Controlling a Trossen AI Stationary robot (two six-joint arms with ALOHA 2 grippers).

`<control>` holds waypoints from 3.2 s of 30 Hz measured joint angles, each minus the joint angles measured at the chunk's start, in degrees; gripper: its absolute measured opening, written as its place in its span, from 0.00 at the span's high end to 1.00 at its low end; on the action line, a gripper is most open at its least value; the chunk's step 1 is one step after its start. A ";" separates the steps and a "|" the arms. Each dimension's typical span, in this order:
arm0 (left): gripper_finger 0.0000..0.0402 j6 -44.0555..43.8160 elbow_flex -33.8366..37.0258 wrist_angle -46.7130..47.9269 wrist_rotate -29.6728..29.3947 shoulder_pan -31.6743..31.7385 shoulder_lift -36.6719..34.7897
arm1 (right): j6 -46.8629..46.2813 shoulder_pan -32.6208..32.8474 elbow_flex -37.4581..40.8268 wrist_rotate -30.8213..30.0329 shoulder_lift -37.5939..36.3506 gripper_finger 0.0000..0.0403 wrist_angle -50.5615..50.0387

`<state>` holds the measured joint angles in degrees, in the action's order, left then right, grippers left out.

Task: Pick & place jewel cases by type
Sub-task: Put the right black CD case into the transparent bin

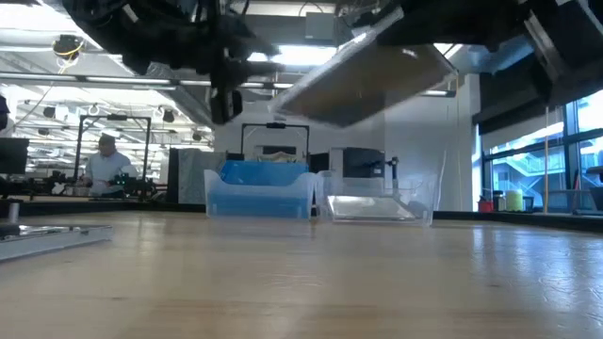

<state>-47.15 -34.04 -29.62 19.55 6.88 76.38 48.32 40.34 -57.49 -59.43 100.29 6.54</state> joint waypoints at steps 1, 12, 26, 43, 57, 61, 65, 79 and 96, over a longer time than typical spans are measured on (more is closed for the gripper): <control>0.85 -1.09 0.00 -1.30 0.84 -0.17 -0.02 | 0.99 0.10 -0.01 -0.40 0.00 0.87 0.16; 0.85 -0.25 0.00 -9.02 0.94 -2.34 0.00 | 20.55 0.11 -0.04 -7.18 0.00 0.87 7.77; 0.69 -2.31 0.02 -7.84 0.33 0.04 0.00 | 28.12 1.26 -0.07 -14.11 0.00 0.87 11.07; 0.54 -0.59 0.02 -7.19 1.44 -1.12 0.00 | 27.71 -0.08 -0.07 -6.89 0.00 0.87 12.25; 0.54 -3.61 0.02 -6.44 3.04 -0.60 0.00 | 34.04 -0.83 -0.07 -6.57 0.00 0.87 16.40; 0.54 -3.66 0.02 -6.62 3.33 0.26 0.00 | 32.80 -0.79 -0.07 -6.72 0.00 0.87 16.51; 0.54 -3.70 0.04 -10.08 6.48 1.04 -0.04 | 33.26 -0.70 -0.07 -8.82 0.00 0.87 16.49; 0.54 -8.44 0.07 -6.56 5.48 1.11 0.02 | 34.41 -0.75 -0.07 -12.03 0.00 0.87 16.42; 0.54 -9.52 0.07 -6.04 5.16 0.57 0.02 | 36.58 -2.04 -0.07 -1.25 0.00 0.87 21.14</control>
<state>-56.67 -33.98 -35.66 24.70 7.44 76.40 84.90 38.30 -57.56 -60.68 100.29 27.68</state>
